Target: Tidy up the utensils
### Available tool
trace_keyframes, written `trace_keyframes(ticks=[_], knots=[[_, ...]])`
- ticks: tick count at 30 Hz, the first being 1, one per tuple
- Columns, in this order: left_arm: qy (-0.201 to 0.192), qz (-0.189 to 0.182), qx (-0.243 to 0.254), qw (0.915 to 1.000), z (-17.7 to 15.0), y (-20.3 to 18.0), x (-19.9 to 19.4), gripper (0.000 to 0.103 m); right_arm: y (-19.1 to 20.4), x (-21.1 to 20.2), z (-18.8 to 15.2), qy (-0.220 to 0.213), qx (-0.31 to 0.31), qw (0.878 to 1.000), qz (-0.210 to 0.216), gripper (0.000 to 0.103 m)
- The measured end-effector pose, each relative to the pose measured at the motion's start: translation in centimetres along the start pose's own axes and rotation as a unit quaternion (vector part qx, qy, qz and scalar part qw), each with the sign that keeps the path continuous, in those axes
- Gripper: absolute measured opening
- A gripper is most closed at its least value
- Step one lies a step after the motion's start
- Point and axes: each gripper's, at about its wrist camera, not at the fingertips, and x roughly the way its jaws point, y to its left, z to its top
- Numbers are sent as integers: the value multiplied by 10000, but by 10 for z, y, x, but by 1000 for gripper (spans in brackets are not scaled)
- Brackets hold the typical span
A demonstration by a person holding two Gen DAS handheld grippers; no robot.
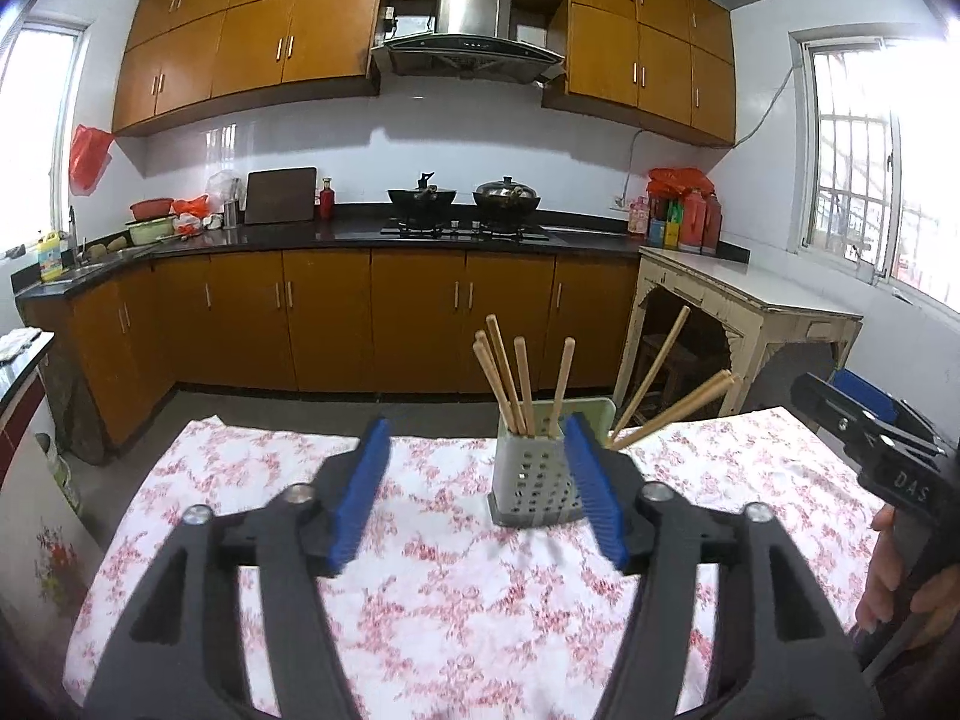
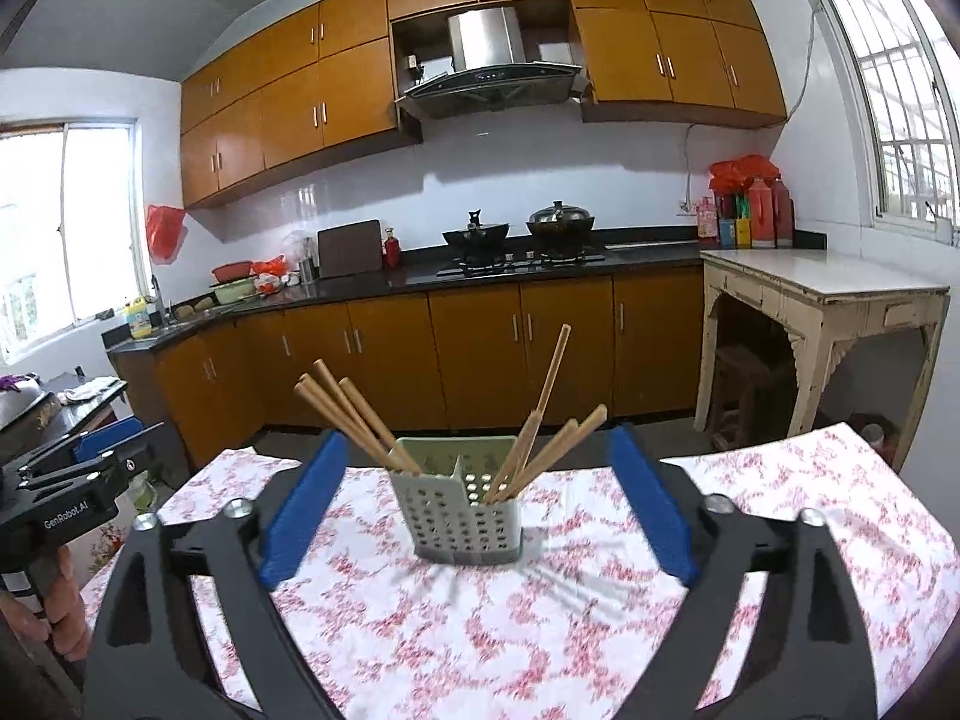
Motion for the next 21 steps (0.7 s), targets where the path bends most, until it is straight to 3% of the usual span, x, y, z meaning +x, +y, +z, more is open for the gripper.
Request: trace_keyframes(ticks=[2, 6, 8, 21], knots=[[-14, -11, -26, 10000, -7, 0, -8, 75, -2, -9, -5, -64, 59, 10000, -9, 101], [-65, 4, -52, 10000, -26, -1, -26, 95, -3, -28, -20, -193, 127, 9997, -107, 101], [-112, 4, -35, 9999, -38, -2, -37, 99, -4, -39, -33, -220, 78, 9996, -177, 101], [-246, 319, 220, 9989, -113, -12, -84, 99, 1, -94, -120, -88, -109, 9992, -366, 101]])
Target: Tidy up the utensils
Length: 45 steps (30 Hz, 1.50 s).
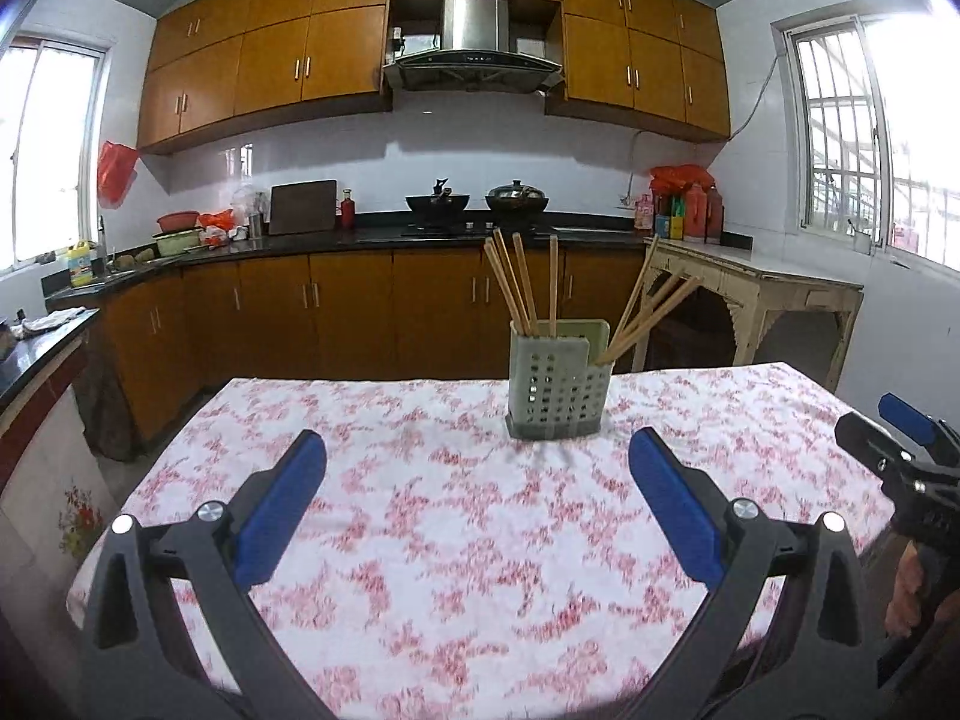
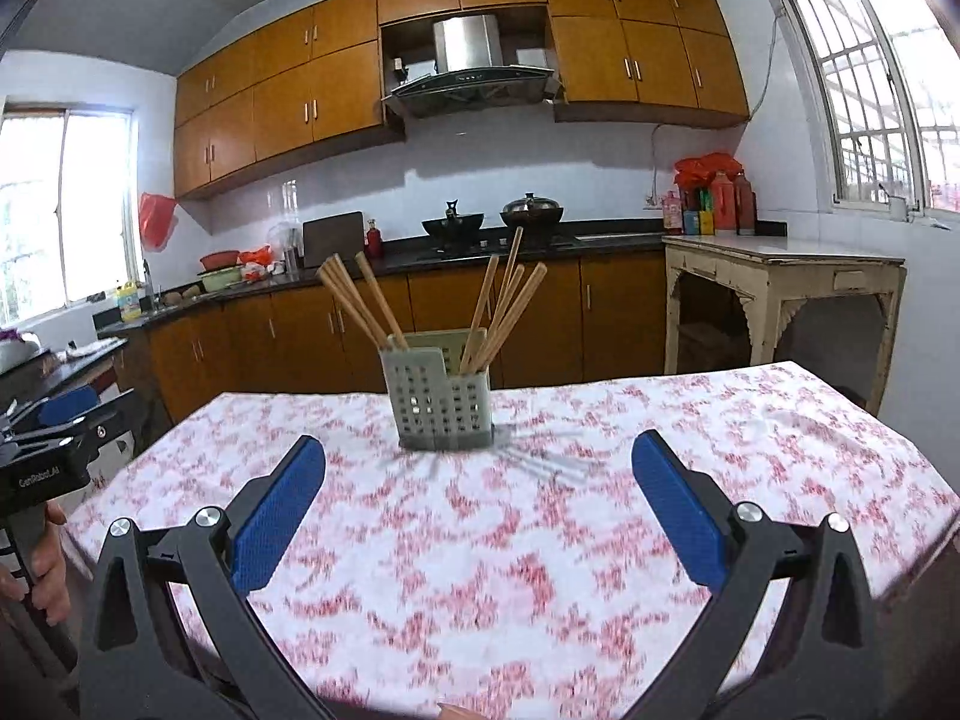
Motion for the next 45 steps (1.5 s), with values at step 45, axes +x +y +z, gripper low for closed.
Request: trace_keyframes(ticks=[45], knots=[[306, 228, -217, 9990, -91, -12, -23, 99, 11, -23, -65, 469, 76, 9987, 163, 101]])
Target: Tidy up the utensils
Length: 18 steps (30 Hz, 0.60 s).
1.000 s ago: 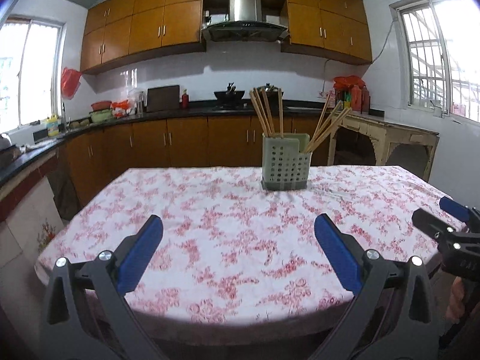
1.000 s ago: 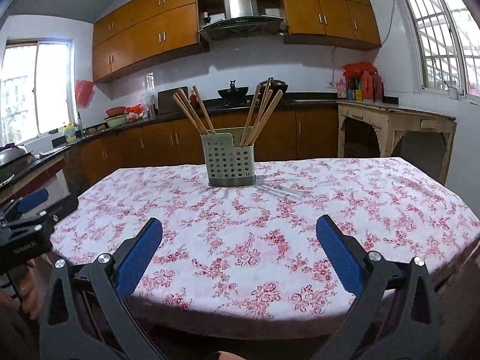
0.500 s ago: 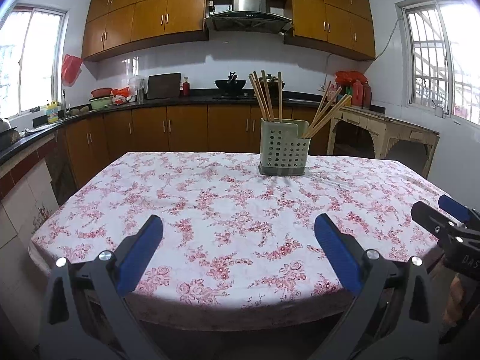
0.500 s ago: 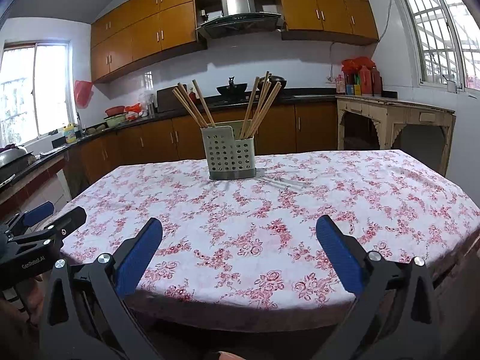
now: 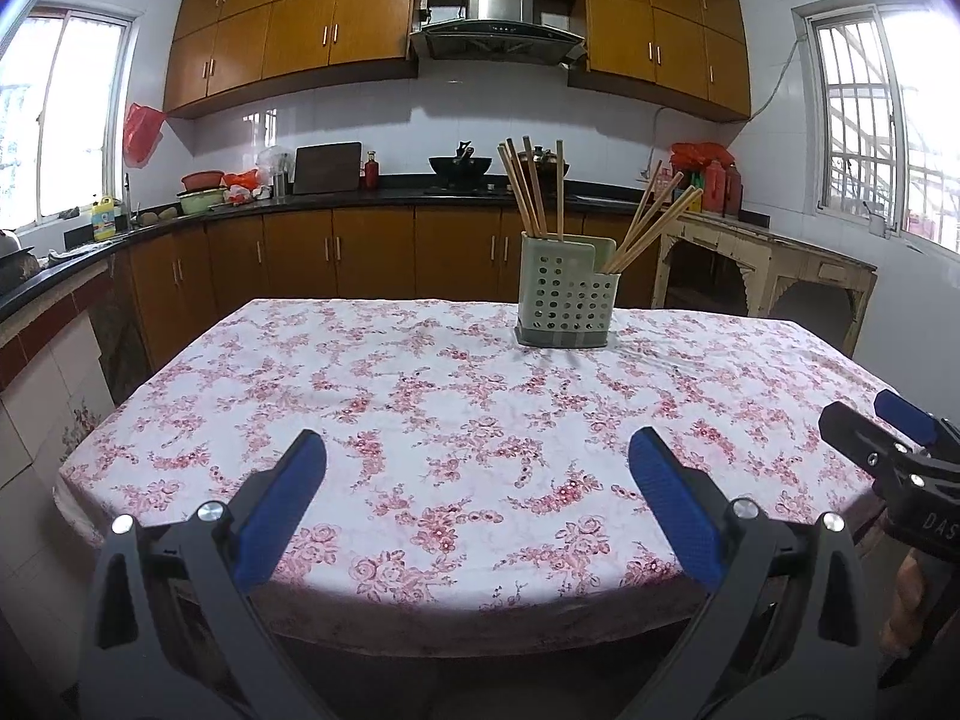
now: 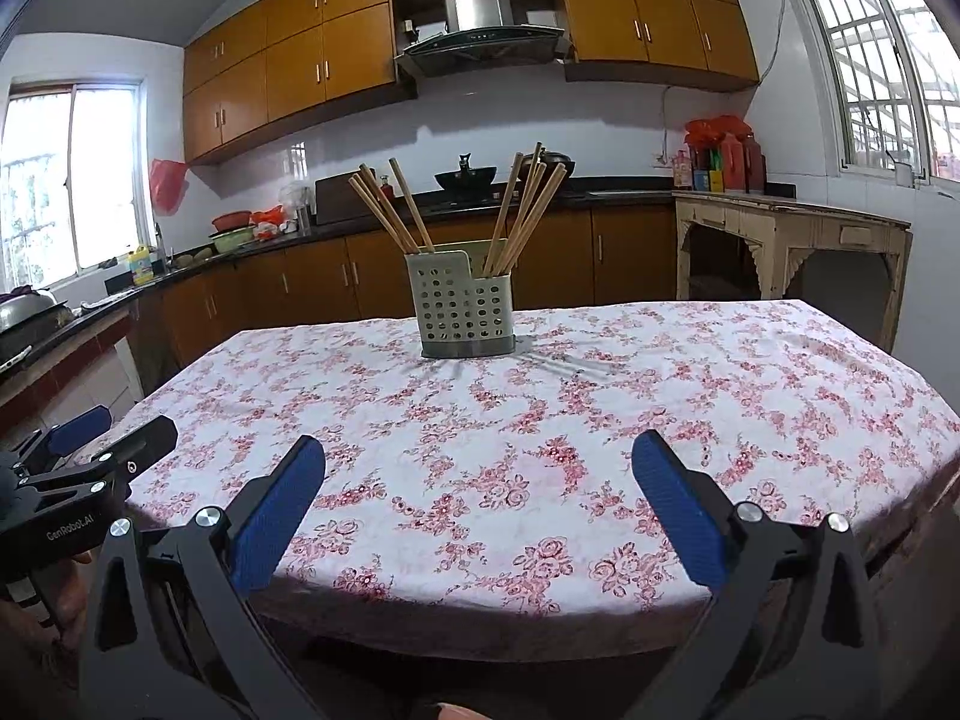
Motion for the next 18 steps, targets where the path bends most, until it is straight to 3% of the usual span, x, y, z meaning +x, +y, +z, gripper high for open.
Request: trace_keyframes(ticks=[18], knots=[[36, 9, -8, 10000, -1, -2, 1, 99, 0, -1, -1, 54, 63, 10000, 14, 101]])
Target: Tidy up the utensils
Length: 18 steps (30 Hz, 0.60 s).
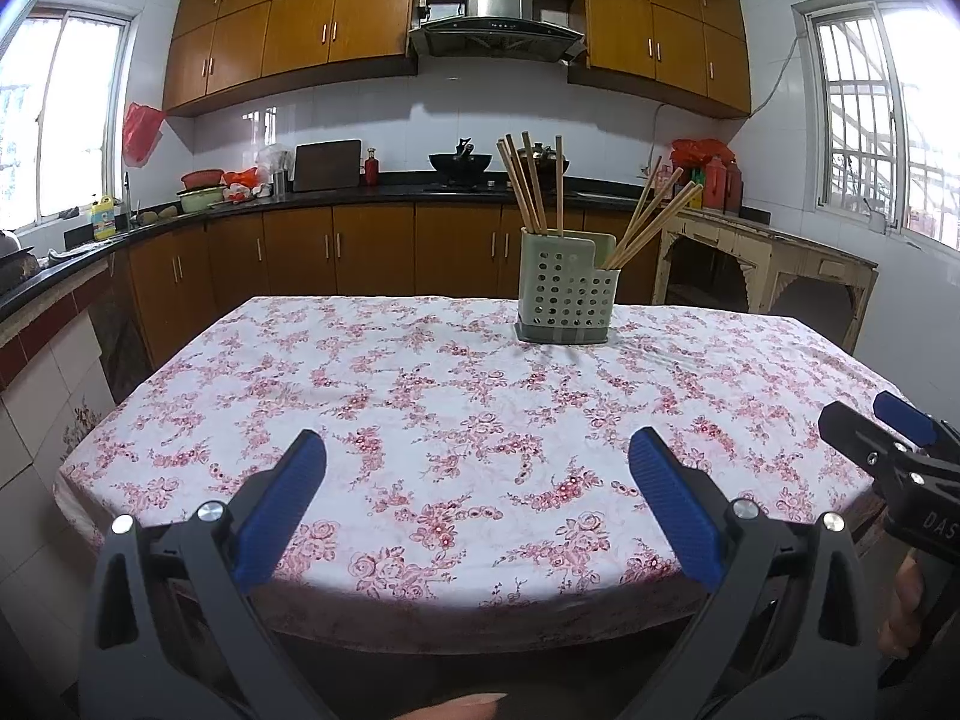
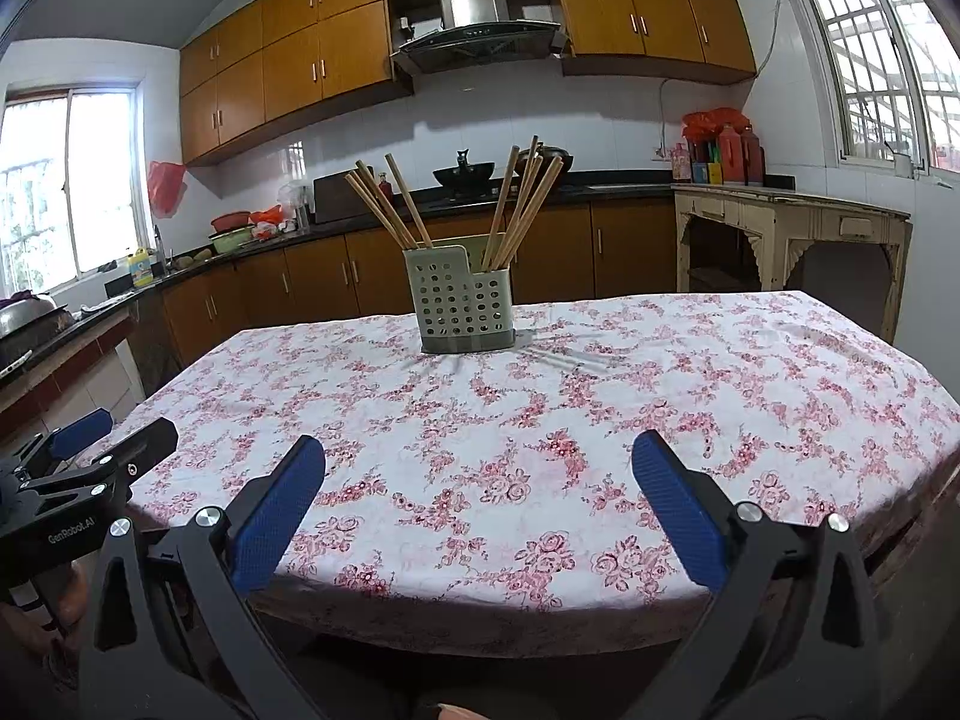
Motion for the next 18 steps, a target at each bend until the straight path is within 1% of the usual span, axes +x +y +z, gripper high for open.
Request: trace_keyframes(ticks=[18], knots=[[0, -1, 11, 10000, 0, 0, 1, 99, -1, 0, 0, 11, 14, 10000, 0, 101]])
